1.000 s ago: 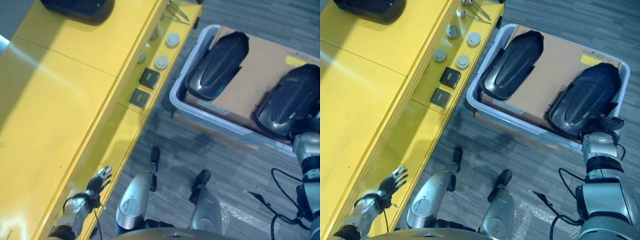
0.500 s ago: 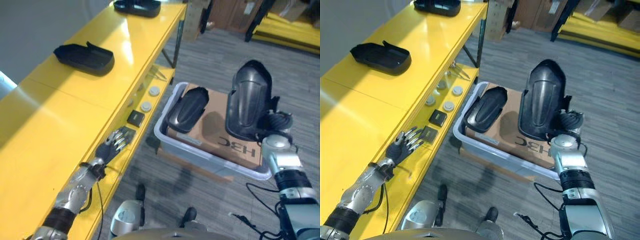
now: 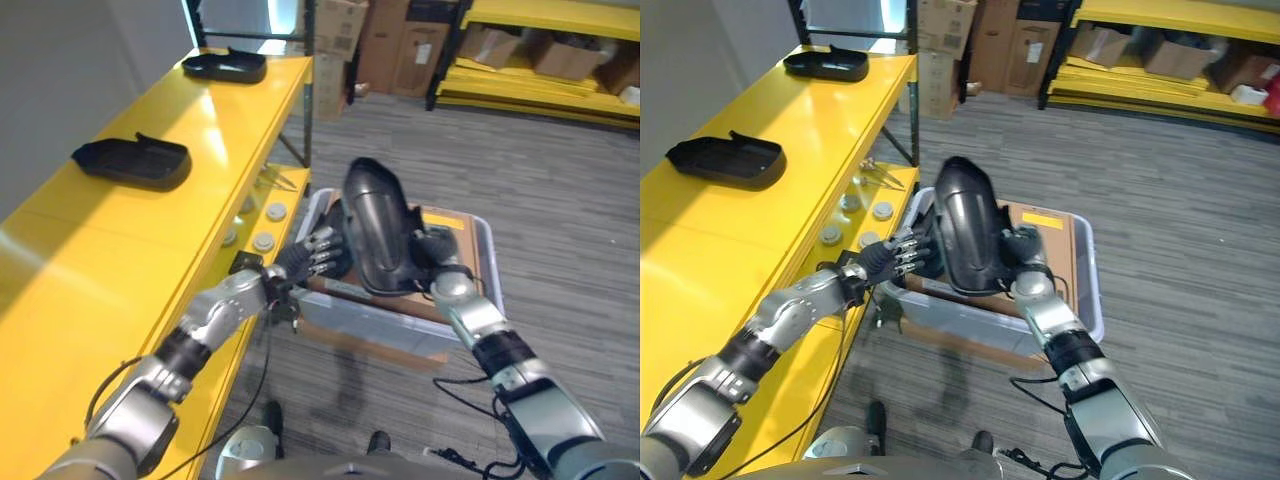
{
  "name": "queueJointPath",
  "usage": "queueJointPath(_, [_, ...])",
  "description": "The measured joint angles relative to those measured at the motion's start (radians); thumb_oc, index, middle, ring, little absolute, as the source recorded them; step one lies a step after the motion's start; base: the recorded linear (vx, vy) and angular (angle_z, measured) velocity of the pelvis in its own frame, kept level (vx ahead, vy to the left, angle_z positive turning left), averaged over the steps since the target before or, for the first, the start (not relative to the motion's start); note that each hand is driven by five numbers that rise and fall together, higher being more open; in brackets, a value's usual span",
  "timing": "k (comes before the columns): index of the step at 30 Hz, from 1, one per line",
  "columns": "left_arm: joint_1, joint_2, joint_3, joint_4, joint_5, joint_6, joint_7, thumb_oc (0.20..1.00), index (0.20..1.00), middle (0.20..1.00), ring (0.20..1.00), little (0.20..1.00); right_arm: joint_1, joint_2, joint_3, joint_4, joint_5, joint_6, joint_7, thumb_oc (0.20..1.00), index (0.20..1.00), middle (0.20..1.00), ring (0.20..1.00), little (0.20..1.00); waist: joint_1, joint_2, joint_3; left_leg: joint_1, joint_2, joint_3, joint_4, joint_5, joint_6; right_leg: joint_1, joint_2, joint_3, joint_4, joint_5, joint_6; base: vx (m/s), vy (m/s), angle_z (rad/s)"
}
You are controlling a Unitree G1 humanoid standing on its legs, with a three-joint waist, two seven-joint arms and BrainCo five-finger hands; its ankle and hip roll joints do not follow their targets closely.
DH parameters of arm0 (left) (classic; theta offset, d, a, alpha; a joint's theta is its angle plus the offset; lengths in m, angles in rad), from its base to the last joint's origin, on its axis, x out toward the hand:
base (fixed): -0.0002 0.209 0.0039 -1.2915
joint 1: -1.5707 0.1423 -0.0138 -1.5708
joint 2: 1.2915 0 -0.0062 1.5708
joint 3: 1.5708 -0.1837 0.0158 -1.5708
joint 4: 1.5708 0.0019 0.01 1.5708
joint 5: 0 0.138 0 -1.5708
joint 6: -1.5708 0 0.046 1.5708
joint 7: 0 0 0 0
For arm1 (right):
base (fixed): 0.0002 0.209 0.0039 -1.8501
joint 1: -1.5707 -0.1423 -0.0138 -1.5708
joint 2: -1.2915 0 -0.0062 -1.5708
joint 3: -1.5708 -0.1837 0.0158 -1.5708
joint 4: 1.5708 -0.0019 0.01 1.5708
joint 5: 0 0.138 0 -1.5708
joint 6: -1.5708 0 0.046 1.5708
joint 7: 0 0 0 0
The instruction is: Move parts from the plastic box to the shelf.
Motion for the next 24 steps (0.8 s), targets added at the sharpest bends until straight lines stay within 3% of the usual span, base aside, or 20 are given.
queueJointPath(3, [-0.006, -0.011, -0.004, 0.034, 0.049, 0.014, 0.067, 1.000, 1.000, 1.000, 1.000, 1.000, -0.027, 0.002, 0.019, 0.000, -0.008, 0.010, 0.012, 0.200, 0.200, 0.200, 0.200, 0.200, -0.007, 0.001, -0.008, 0.012, 0.005, 0.003, -0.009, 0.006, 0.002, 0.007, 0.008, 0.003, -0.006, 0.001, -0.001, 0.03, -0.009, -0.07])
queueJointPath(10, [-0.013, 0.004, 0.023, 0.105, 0.160, 0.019, 0.116, 1.000, 1.000, 1.000, 1.000, 1.000, -0.049, 0.004, 0.040, 0.000, -0.009, 0.036, 0.014, 0.200, 0.200, 0.200, 0.200, 0.200, -0.002, 0.006, -0.019, 0.026, 0.009, 0.005, -0.011, 0.006, 0.002, 0.023, 0.013, 0.002, -0.013, 0.001, -0.002, 0.00, 0.000, 0.00])
queueJointPath(18, [-0.012, 0.014, 0.056, 0.104, 0.149, 0.006, 0.118, 1.000, 1.000, 1.000, 1.000, 1.000, -0.050, 0.017, 0.040, 0.003, -0.009, 0.037, 0.034, 0.200, 0.200, 0.200, 0.200, 0.200, 0.001, 0.006, -0.024, 0.034, 0.009, 0.005, -0.011, 0.004, 0.000, 0.031, 0.012, 0.002, -0.013, 0.001, -0.002, 0.00, 0.000, 0.00])
queueJointPath(24, [-0.012, -0.043, 0.053, 0.100, 0.089, -0.014, 0.121, 1.000, 1.000, 1.000, 1.000, 1.000, -0.050, 0.081, 0.079, 0.017, -0.009, 0.038, 0.059, 0.200, 0.200, 0.200, 0.200, 0.200, 0.001, 0.006, -0.044, 0.034, 0.009, 0.004, -0.011, 0.001, -0.005, 0.027, 0.011, 0.001, -0.013, 0.001, -0.002, 0.00, 0.000, 0.00])
